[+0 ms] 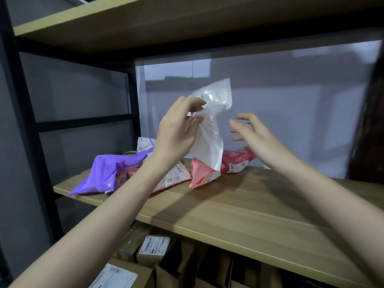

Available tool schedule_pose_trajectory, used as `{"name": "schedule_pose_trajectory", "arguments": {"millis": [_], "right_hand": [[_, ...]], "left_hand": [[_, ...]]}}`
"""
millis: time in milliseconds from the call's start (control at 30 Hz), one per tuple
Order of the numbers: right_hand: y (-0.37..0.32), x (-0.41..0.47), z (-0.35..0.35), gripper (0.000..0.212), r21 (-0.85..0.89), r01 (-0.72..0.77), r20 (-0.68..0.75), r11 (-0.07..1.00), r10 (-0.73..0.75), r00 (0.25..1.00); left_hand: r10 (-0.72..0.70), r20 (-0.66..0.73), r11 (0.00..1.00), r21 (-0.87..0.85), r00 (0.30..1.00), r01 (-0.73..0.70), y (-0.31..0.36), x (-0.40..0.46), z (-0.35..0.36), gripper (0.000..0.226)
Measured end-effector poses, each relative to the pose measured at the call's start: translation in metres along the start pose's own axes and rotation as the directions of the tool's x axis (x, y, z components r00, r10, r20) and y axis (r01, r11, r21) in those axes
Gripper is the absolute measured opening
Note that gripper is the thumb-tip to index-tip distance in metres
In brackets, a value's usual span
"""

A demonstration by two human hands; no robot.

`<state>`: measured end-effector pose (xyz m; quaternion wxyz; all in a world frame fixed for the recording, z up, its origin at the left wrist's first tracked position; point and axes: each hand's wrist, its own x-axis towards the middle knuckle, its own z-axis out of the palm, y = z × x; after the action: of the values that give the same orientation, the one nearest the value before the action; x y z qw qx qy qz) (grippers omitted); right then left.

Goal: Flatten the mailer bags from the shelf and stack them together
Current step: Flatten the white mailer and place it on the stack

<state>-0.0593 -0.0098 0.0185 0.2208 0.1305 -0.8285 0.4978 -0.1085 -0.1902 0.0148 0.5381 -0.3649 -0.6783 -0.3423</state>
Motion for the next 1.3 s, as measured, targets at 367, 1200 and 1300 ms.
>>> {"name": "schedule_pose_trajectory", "arguments": {"millis": [367,1200,1300], "right_hand": [[0.004,-0.035,-0.084,0.032,-0.067,-0.203,-0.153,0.977,0.191,0.970],[0.052,-0.099,-0.132,0.010,-0.443,-0.002,-0.289,0.896,-0.140,0.947],[0.052,-0.106,-0.128,0.010,-0.541,0.063,-0.275,0.839,-0.247,0.929]], "left_hand": [[0.314,0.311,0.945,-0.188,0.897,-0.266,0.070,-0.032,0.045,0.060],[-0.469,0.536,0.708,-0.247,0.702,0.661,0.128,-0.042,0.087,0.025],[-0.396,0.507,0.814,-0.193,0.766,0.548,0.130,-0.044,0.097,0.043]]}}
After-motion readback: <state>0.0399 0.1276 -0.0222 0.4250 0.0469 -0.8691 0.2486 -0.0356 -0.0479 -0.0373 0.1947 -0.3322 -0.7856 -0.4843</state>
